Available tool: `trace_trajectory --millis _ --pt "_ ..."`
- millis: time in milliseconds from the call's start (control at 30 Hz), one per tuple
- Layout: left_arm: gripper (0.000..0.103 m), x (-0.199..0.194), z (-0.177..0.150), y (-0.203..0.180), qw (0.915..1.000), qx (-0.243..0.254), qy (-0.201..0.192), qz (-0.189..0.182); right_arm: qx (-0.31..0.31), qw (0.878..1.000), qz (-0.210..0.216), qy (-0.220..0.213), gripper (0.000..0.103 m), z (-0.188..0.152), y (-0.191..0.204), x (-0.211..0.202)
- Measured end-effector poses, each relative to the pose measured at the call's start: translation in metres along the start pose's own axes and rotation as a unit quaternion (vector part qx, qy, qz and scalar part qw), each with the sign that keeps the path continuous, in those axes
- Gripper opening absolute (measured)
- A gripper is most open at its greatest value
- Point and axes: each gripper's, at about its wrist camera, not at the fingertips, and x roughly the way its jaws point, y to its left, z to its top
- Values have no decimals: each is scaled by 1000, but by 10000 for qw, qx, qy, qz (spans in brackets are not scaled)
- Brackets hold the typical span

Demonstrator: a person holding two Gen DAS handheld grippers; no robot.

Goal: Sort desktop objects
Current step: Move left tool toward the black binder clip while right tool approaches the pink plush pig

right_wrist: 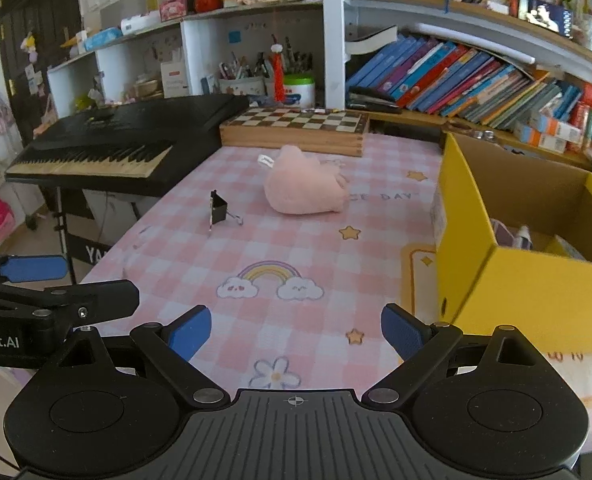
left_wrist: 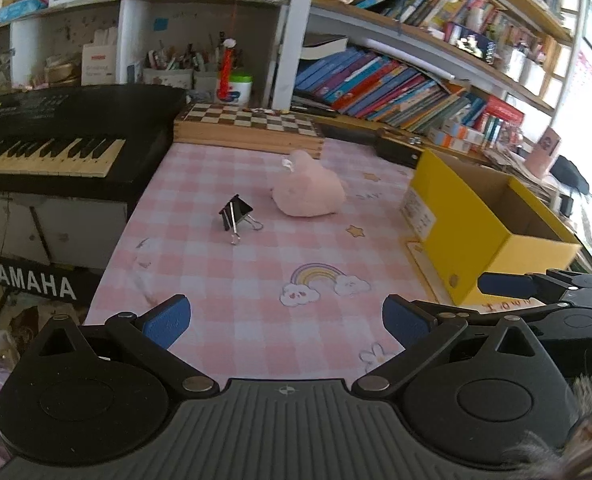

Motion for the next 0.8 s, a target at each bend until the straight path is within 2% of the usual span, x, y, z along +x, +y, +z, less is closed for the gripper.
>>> trace_trajectory --millis 300,600,800 --pt "103 40 25 2 9992 -276 25 304 18 9996 256 139 94 31 -21 45" --pt "103 78 50 6 9975 -427 -26 564 368 9984 420 131 94 72 -40 88" --pt "103 112 60 15 9957 -632 114 662 305 9982 516 38 94 101 -44 116"
